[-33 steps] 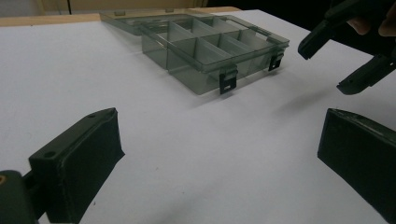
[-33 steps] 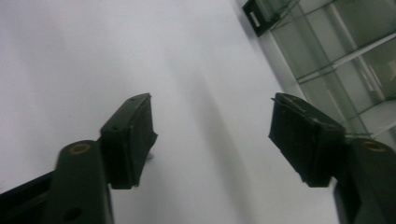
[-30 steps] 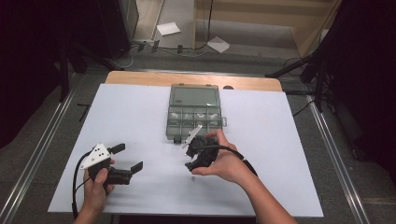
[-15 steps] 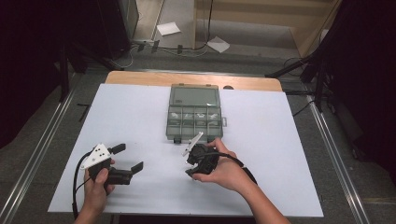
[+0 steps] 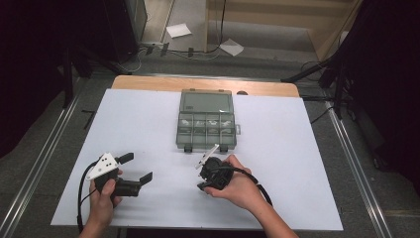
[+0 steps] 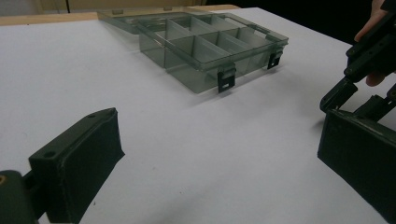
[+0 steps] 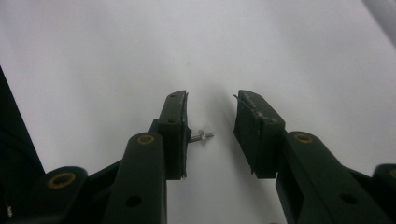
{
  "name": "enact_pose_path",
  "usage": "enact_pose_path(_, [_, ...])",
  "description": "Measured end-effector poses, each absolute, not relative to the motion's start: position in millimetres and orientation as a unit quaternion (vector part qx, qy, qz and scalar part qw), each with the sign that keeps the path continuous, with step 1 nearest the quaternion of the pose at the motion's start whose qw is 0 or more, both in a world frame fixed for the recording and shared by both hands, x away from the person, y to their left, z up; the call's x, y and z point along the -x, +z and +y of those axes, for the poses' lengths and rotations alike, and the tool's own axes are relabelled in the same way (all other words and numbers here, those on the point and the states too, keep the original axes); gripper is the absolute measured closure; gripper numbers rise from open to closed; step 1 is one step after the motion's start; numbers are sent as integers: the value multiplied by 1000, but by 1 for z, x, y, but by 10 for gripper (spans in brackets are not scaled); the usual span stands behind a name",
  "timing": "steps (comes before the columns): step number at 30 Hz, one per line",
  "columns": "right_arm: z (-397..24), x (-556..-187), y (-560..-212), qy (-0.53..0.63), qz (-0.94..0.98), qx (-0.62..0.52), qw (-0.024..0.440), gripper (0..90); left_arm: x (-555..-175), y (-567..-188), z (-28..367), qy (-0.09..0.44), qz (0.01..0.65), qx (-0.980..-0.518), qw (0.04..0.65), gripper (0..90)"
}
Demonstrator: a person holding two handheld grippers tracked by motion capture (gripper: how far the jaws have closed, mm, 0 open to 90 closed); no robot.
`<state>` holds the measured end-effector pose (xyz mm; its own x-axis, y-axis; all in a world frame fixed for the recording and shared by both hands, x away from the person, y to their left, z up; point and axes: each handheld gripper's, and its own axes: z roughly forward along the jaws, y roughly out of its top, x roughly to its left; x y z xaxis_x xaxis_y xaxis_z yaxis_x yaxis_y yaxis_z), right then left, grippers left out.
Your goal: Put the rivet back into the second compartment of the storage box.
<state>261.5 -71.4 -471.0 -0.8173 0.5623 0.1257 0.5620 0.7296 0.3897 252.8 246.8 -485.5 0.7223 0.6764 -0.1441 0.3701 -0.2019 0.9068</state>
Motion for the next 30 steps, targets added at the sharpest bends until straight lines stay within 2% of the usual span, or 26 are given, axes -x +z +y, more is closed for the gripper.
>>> enact_pose_path(8, [-71,-260,-475,200,932,-302,-2,680,-253,-486,246,144,343,-763,529,0])
enact_pose_path(15, [-75,-259,-479,190,933,-306,-3,739,-253,-486,246,144,343,-762,529,0])
enact_pose_path(30, [-76,-255,-482,175,945,-276,34,835,-253,-486,246,145,344,-762,529,0])
